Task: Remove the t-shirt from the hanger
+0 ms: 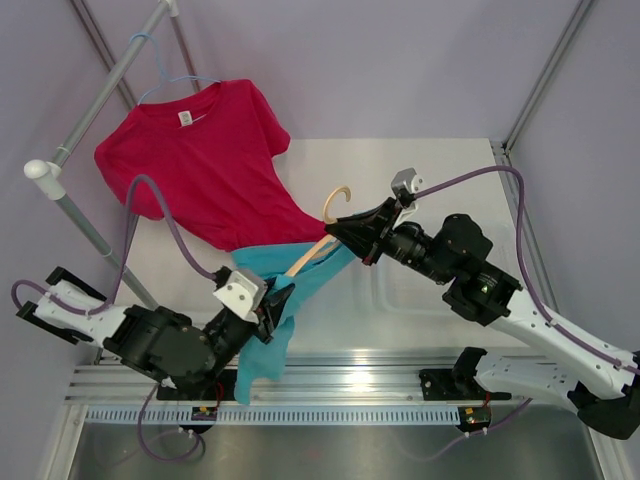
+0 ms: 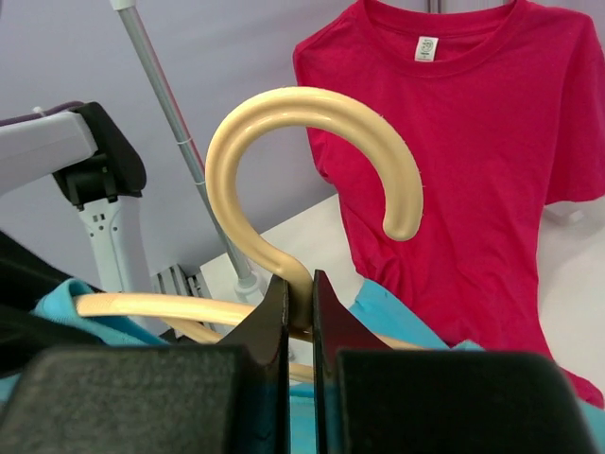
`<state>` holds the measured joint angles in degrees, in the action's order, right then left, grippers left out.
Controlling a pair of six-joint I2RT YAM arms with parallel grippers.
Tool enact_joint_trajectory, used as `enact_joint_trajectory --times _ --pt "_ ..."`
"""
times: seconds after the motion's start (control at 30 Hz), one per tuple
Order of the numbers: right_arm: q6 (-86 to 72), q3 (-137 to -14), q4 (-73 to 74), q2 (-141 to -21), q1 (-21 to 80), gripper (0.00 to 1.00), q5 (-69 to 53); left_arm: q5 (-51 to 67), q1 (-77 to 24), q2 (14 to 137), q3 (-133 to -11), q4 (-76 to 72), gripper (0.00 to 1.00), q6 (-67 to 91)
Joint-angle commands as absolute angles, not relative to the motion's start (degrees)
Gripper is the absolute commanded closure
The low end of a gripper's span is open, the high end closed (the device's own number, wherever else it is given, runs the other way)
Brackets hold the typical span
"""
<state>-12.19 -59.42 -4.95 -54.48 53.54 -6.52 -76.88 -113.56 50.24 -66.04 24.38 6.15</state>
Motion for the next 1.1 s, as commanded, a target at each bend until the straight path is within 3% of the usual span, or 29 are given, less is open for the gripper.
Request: enact_joint_trajectory --times 0.0,0.07,0.1,0.2,0.37,0.9,1.0,1.07 --pt "-15.03 -59.77 -8.44 -53.71 53.61 1.00 -4.31 -68.83 -114.17 46.59 -64.17 19.95 0.98 10.54" --pt "-15.29 -59.68 -9.05 -53.44 53.61 1.00 -3.69 -63.15 -114.17 43.25 -63.20 20.04 0.78 11.42" --pt "-15.21 -60.29 -8.88 -53.26 53.61 1.00 -2.73 -61.02 -114.17 42.11 -62.58 20.21 0.57 11.51" --pt "-14.68 -62.22 -6.95 -53.35 53.70 1.00 -0.27 -55.03 -114.17 39.12 -62.75 23.54 0.37 14.14" --pt "-13.36 -63.72 -7.20 -52.65 53.61 1.00 4.04 -50.89 -114.17 40.42 -65.21 33.12 0.19 19.67" --pt "-10.02 -66.79 -3.52 -45.18 53.61 1.00 11.95 -51.85 -114.17 44.74 -70.31 40.52 0.20 22.41" --pt "-9.49 -67.85 -1.68 -44.56 53.61 1.00 13.09 -52.12 -114.17 44.04 -70.31 40.43 0.30 23.02" --pt "-9.23 -68.47 -0.62 -44.30 53.61 1.00 13.36 -52.64 -114.17 43.86 -70.40 40.52 0.42 23.12"
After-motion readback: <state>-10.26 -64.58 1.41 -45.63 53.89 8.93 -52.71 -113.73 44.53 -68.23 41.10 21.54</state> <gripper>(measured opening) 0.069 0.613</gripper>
